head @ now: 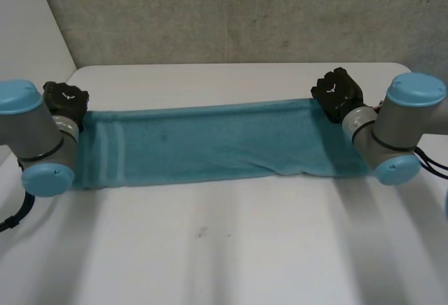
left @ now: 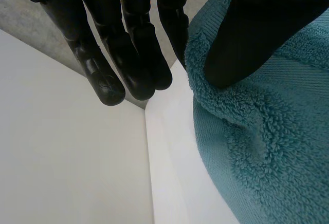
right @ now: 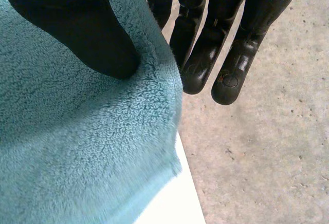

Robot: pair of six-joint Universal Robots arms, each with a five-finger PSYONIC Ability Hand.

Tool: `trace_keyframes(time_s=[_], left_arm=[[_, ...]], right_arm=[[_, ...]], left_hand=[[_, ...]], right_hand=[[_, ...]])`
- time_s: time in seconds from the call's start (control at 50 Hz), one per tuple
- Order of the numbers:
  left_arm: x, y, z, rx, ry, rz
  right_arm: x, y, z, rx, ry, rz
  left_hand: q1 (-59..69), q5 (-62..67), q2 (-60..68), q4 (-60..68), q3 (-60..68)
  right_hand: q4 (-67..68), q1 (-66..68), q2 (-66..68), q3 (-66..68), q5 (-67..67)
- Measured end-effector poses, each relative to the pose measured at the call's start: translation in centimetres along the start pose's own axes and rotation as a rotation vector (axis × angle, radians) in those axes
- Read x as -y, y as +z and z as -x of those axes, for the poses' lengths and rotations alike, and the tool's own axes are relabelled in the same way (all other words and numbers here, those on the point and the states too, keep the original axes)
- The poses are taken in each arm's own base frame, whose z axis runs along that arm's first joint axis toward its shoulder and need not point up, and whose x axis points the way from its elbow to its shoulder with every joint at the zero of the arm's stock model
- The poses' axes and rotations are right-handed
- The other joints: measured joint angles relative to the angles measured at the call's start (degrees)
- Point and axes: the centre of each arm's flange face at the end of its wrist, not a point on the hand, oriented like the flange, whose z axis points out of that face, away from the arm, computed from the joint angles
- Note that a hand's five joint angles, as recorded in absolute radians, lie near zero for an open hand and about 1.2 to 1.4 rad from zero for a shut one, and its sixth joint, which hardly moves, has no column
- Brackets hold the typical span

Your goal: Fold the laundry

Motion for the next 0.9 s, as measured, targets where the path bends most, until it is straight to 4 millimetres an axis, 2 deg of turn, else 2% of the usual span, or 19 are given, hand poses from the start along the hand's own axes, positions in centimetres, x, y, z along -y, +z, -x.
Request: trace_keyframes(time_s=[0.12,0.14,0.16,0.18,0.2,0.22,0.24,0.26,0.28,0.4,0.5,0.52,0.56,0.64,0.66,0.72,0.78,0.84,0.9], left_arm=[[-0.4,1.2,-0.8,0.005,0.002,-0.012],[-0.5,1.4,-1.1,0.002,0.003,-0.014],[-0.6,1.4,-1.1,0.001,0.003,-0.015],[-0.6,1.4,-1.3,-0.003,0.004,-0.016],[-0.7,1.4,-1.6,-0.013,0.005,-0.022],[-0.7,1.4,-1.6,-0.013,0.005,-0.022],[-0.6,1.4,-1.8,-0.019,0.006,-0.029],[-0.5,1.3,-2.0,-0.028,0.010,-0.036],[-0.4,1.1,-2.3,-0.038,0.017,-0.048],[0.7,0.3,-3.0,-0.053,0.065,-0.104],[2.4,-0.4,-2.1,-0.014,0.115,-0.162],[2.4,-0.4,-2.1,-0.014,0.115,-0.162],[3.2,-1.1,-1.2,0.008,0.124,-0.180],[4.0,-2.1,-0.2,0.018,0.115,-0.190],[4.0,-2.1,-0.2,0.018,0.115,-0.190],[4.8,-4.0,1.0,0.015,0.069,-0.194],[5.0,-4.5,1.3,0.012,0.051,-0.194],[5.3,-6.2,1.7,-0.013,-0.023,-0.187],[5.3,-6.4,1.7,-0.018,-0.034,-0.185]], right_arm=[[-1.0,1.2,1.0,-0.012,-0.005,0.007],[-1.4,1.6,1.3,-0.014,-0.006,0.013],[-1.5,1.7,1.4,-0.014,-0.005,0.014],[-1.6,1.8,1.6,-0.014,-0.005,0.016],[-1.8,1.9,1.7,-0.017,-0.005,0.021],[-1.8,1.9,1.7,-0.017,-0.005,0.021],[-1.8,2.0,1.8,-0.019,-0.004,0.023],[-1.9,2.0,1.8,-0.024,-0.003,0.030],[-1.9,2.0,1.8,-0.031,0.000,0.040],[-1.7,1.7,1.2,-0.059,0.026,0.073],[0.7,-0.1,-2.1,-0.107,0.125,0.072],[0.7,-0.1,-2.1,-0.107,0.125,0.072],[2.2,-1.6,-3.9,-0.117,0.194,0.067],[3.5,-4.0,-5.9,-0.100,0.288,0.078],[3.5,-4.0,-5.9,-0.100,0.288,0.078],[3.2,-7.2,-7.9,-0.041,0.425,0.144],[2.8,-7.9,-8.2,-0.017,0.466,0.169],[1.3,-9.6,-8.3,0.068,0.590,0.259],[1.0,-9.9,-8.3,0.081,0.608,0.274]], left_hand=[[0.0,0.0,0.0,0.0,0.0],[-1.9,-2.0,-4.5,-3.8,-4.5],[-6.4,-7.0,-11.1,-10.5,-10.2],[-9.1,-9.7,-13.9,-13.5,-13.1],[-22.6,-21.5,-25.5,-25.6,-24.9],[-22.6,-21.5,-25.5,-25.6,-24.9],[-36.1,-33.5,-38.7,-37.7,-37.8],[-38.7,-35.9,-41.1,-40.1,-39.0],[-50.6,-49.9,-54.8,-54.8,-53.8],[-50.7,-51.7,-56.9,-56.7,-55.8],[-50.7,-51.7,-56.9,-56.7,-55.8],[-50.7,-51.7,-56.9,-56.7,-55.8],[-50.7,-51.7,-56.9,-56.7,-55.8],[-50.7,-51.7,-56.9,-56.7,-55.8],[-50.7,-51.7,-56.9,-56.7,-55.8],[-50.7,-51.7,-56.9,-56.7,-55.8],[-50.7,-51.7,-56.9,-56.7,-55.8],[-50.7,-51.7,-56.9,-56.7,-55.8],[-50.7,-51.7,-56.9,-56.7,-55.8]], right_hand=[[0.0,0.0,0.0,0.0,0.0],[-5.3,-4.2,-6.1,-5.2,-4.8],[-5.3,-4.2,-6.1,-5.2,-4.8],[-26.6,-24.3,-28.0,-26.5,-24.7],[-40.0,-36.0,-40.5,-39.9,-38.2],[-40.0,-36.0,-40.5,-39.9,-38.2],[-46.0,-39.6,-47.0,-45.8,-44.1],[-52.1,-42.7,-51.8,-51.9,-50.1],[-54.7,-43.8,-54.4,-55.1,-52.8],[-54.8,-43.9,-54.8,-55.6,-53.1],[-54.9,-43.9,-54.8,-55.6,-53.1],[-54.9,-43.9,-54.8,-55.6,-53.1],[-54.9,-43.9,-54.8,-55.6,-53.1],[-54.9,-43.9,-54.8,-55.6,-53.1],[-54.9,-43.9,-54.8,-55.6,-53.1],[-54.9,-43.9,-54.8,-55.6,-53.2],[-54.9,-43.9,-54.8,-55.6,-53.2],[-54.8,-43.9,-54.8,-55.5,-53.2],[-54.7,-43.7,-54.3,-55.0,-52.9]])
